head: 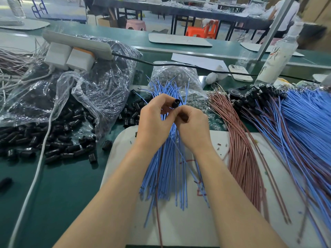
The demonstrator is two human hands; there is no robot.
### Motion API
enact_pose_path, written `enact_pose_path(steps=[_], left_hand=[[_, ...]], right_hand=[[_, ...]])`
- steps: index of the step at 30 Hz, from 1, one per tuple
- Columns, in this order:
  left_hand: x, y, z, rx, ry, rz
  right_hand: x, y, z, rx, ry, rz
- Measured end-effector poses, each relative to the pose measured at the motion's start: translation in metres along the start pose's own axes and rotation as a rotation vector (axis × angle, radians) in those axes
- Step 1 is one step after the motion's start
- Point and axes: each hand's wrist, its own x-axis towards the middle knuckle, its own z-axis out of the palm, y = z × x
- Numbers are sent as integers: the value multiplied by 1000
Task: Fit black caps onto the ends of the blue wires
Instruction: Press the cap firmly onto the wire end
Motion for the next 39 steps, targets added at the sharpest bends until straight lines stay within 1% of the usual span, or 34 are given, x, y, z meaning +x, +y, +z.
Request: enact_pose_path(steps=[11,17,22,25,28,31,33,37,39], left_hand=[[0,-1,-1,11,-29,18],[-2,0,0,-52,-49,-2],[-2,-1,-1,-33,-49,13],[-1,-3,0,-14,-32,-2],[-1,-3,0,-2,-23,-12],[-1,-3,-1,-7,-30,-24],[-2,-2,-2,7,-38,-27],[-1,-5,-1,125,-53,-47],[0,-8,-2,212,-56,-73]], right_hand=[[-1,0,0,-11,-14,-18],[-1,3,-1,-34,-15,-27],[2,4,-4,-62,-68,7],[2,-1,-8,33,27,18],[1,-8,-12,170,116,-33],[-1,-11,-11,169,73,-85],[-1,-10,-10,147,44,-83],[2,-8,-11,173,115,-57],[3,-7,-12,235,139,-14]])
